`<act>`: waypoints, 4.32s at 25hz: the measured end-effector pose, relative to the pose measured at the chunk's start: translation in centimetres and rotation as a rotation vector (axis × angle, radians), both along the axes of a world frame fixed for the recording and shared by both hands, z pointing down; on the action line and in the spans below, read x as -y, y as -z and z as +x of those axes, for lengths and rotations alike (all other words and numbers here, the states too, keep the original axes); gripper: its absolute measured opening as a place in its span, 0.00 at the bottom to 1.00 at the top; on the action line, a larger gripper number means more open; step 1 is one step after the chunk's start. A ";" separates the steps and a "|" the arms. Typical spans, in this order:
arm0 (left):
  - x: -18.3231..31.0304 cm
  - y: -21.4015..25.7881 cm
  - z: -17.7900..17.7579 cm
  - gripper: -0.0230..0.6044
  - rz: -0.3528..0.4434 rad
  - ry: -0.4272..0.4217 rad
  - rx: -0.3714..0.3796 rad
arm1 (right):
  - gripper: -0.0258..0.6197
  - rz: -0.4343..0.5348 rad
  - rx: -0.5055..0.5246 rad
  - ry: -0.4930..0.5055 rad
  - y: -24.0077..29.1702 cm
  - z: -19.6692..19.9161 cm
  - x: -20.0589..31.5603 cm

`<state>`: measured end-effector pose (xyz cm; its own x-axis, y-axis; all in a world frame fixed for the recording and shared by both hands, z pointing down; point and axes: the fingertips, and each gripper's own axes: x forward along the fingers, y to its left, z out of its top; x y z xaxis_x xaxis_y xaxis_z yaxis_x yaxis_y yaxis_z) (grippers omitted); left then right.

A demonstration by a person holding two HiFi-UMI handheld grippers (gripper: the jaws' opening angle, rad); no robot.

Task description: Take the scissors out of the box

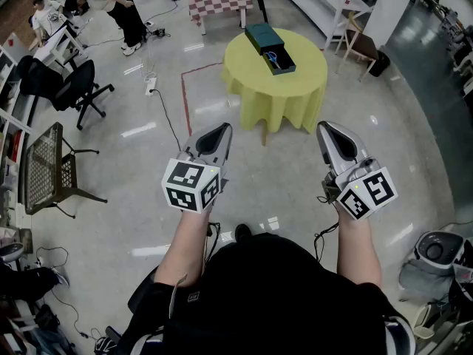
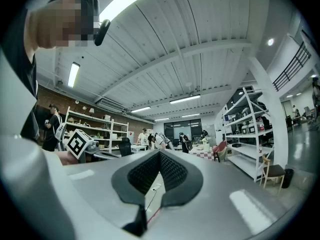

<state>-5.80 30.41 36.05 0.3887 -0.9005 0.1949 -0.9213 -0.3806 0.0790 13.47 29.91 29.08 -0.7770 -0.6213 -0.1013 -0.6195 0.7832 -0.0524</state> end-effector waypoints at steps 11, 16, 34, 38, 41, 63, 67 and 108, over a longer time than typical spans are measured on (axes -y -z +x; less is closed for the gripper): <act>1.0 -1.3 -3.5 0.05 -0.017 0.008 -0.039 | 0.05 0.001 -0.005 -0.037 -0.6 -3.2 1.3; 1.8 -2.5 -4.0 0.05 -0.036 0.001 -0.056 | 0.05 -0.035 0.010 -0.026 -1.1 -4.5 1.6; 9.7 -5.9 -4.8 0.05 -0.151 0.057 -0.044 | 0.05 -0.197 0.063 0.009 -4.9 -4.0 12.2; 14.1 -6.0 -4.5 0.05 -0.164 0.069 -0.018 | 0.06 -0.208 0.071 0.037 -5.6 -3.9 17.5; 17.0 -5.9 -4.1 0.05 -0.167 0.075 0.003 | 0.06 -0.220 0.093 0.051 -6.3 -3.6 21.3; 33.1 -6.7 -4.1 0.05 -0.148 0.064 -0.038 | 0.06 -0.310 -0.010 0.079 -10.8 -4.6 35.4; 38.4 -6.9 -5.1 0.05 -0.148 0.042 -0.051 | 0.06 -0.321 -0.032 0.069 -11.1 -6.0 39.6; 58.3 -13.1 -7.8 0.05 -0.326 -0.077 -0.030 | 0.06 -0.598 -0.164 -0.008 -22.3 -10.7 58.8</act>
<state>-13.57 -27.90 49.12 0.4628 -0.7603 0.4558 -0.8865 -0.3988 0.2347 2.77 -28.86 51.37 -0.7483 -0.5393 0.3863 -0.6621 0.6434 -0.3844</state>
